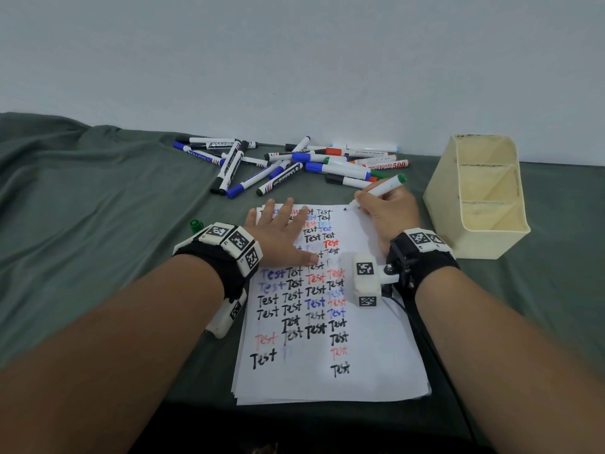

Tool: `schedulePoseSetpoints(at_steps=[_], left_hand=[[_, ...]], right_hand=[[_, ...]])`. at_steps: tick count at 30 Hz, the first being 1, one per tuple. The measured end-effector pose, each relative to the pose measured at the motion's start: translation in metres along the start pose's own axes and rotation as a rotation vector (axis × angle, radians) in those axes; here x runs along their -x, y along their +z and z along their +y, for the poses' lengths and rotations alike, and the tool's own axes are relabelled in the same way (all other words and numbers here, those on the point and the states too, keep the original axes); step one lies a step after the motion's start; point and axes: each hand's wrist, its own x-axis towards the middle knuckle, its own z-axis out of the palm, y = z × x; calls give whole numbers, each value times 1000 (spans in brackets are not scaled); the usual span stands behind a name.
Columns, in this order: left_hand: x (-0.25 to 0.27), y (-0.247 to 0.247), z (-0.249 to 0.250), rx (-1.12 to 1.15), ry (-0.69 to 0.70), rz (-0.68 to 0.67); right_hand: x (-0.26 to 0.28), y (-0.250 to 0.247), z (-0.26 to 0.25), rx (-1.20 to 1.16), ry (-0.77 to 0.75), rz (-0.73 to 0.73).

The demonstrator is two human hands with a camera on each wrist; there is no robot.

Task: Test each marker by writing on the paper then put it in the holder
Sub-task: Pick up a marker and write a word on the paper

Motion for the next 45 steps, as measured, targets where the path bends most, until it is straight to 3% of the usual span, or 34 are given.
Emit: schedulePoseSetpoints(at_steps=[36, 39, 42, 45], left_hand=[[8, -3, 2, 43, 12, 18], [15, -6, 1, 14, 9, 103], [27, -11, -11, -15, 32, 270], [46, -15, -35, 12, -32, 416]], right_hand=[[5, -5, -2, -117, 11, 1], [7, -4, -3, -162, 24, -10], [8, -5, -5, -231, 38, -39], [9, -6, -5, -275, 45, -62]])
